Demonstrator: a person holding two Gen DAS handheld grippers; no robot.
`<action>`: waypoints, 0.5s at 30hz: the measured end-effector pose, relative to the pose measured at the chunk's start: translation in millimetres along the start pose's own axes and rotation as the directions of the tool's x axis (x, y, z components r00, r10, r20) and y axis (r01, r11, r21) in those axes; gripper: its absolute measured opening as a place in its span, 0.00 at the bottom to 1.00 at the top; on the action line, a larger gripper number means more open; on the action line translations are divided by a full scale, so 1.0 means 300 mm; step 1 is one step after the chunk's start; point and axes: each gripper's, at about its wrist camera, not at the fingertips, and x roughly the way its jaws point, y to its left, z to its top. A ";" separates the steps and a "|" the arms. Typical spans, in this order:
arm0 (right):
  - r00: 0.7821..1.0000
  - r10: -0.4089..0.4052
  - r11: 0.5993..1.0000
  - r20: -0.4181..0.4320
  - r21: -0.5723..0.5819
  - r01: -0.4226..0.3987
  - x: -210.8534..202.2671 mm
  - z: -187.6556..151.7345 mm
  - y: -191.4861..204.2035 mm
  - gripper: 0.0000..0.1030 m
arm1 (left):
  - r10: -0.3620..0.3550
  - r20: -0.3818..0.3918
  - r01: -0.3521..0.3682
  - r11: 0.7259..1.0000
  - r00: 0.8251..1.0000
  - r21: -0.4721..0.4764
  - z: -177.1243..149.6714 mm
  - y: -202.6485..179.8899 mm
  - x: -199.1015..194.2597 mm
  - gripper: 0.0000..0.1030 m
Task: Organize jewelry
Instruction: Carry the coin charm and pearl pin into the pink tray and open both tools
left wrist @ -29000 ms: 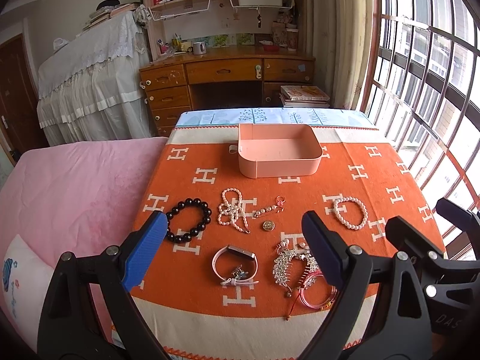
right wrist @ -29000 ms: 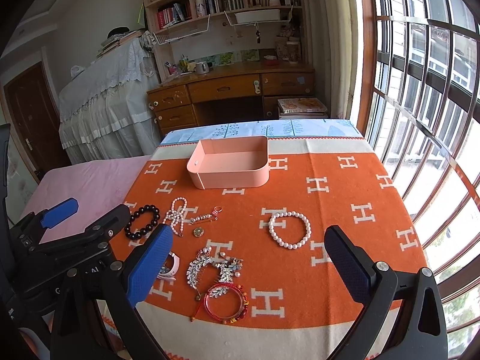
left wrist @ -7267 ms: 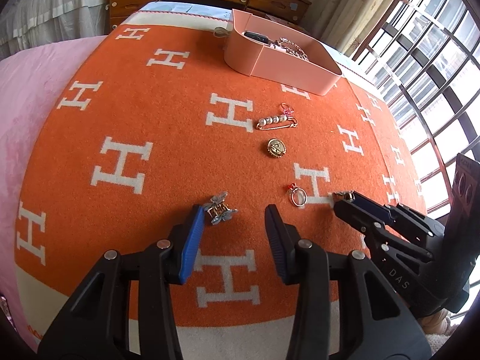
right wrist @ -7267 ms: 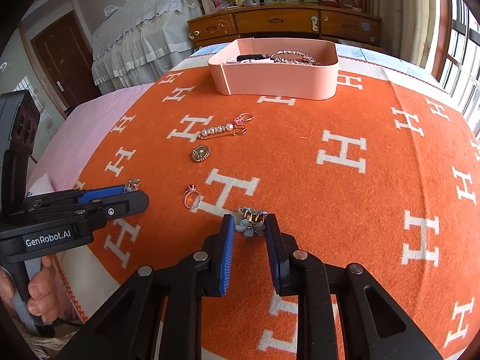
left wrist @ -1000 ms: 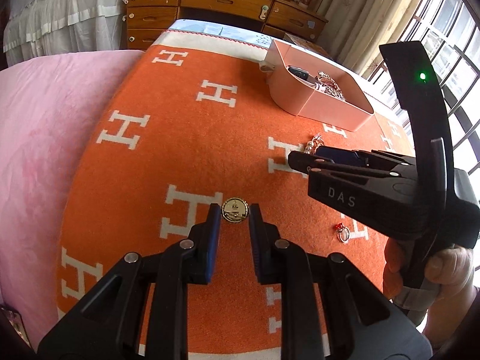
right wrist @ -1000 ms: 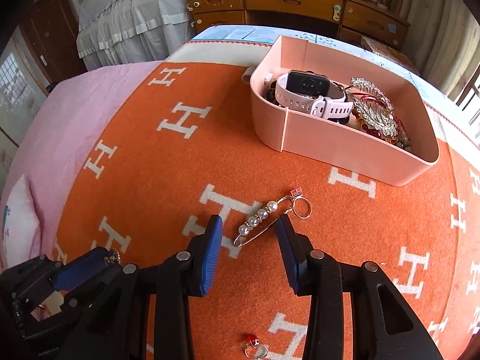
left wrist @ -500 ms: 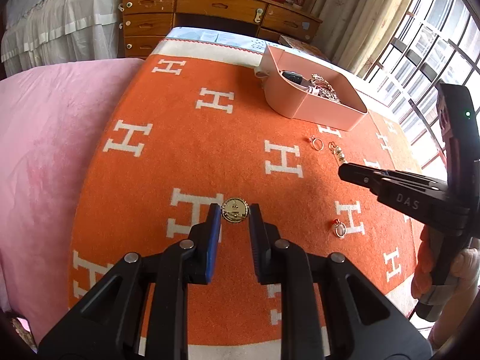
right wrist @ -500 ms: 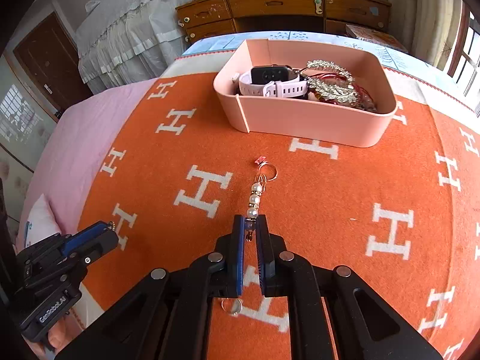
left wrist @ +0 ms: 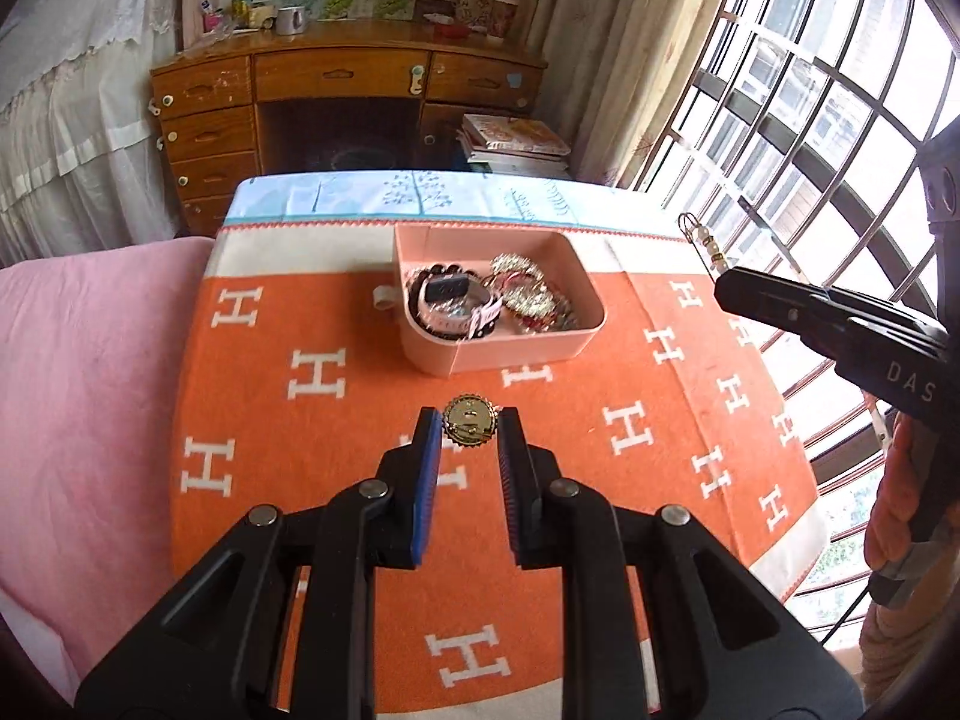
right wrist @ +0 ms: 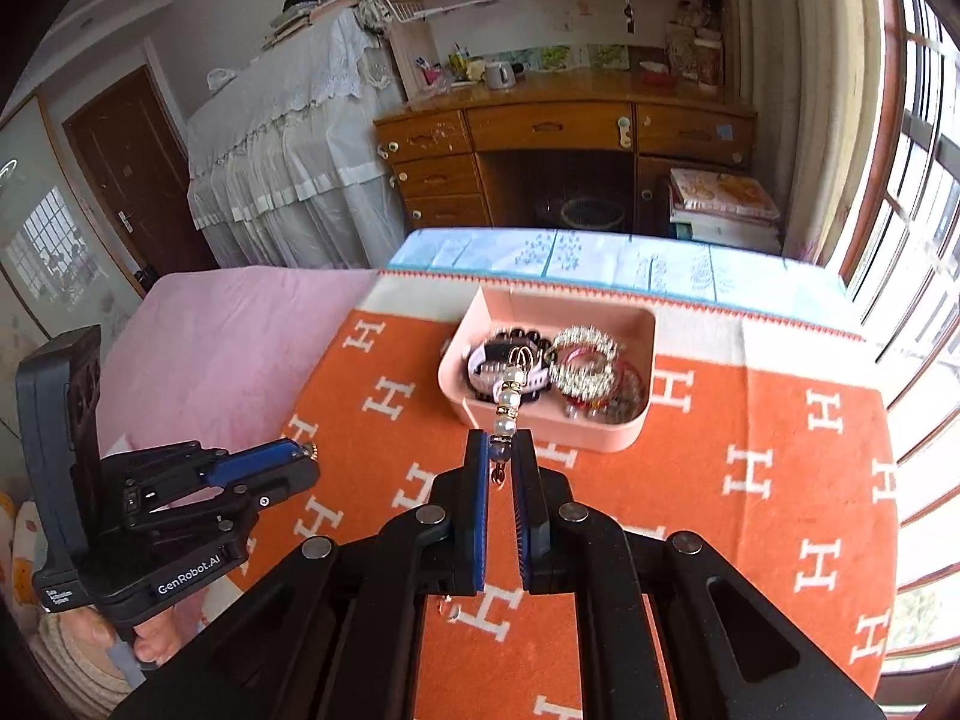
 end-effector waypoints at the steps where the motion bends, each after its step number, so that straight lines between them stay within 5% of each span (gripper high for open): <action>1: 1.000 -0.003 1.000 0.023 -0.007 0.003 -0.029 0.038 -0.003 0.07 | 0.006 0.008 -0.007 1.000 1.000 0.010 0.042 -0.015 -0.006 0.16; 8: 0.992 -0.018 1.000 0.123 0.015 0.016 -0.115 0.269 -0.081 0.07 | 0.091 0.046 -0.092 0.995 0.995 0.036 0.300 -0.071 0.060 0.16; 15: 0.999 -0.039 0.996 -0.019 0.075 0.040 0.182 0.334 -0.223 0.07 | 0.139 -0.056 -0.139 0.990 0.989 0.001 0.377 -0.001 0.386 0.16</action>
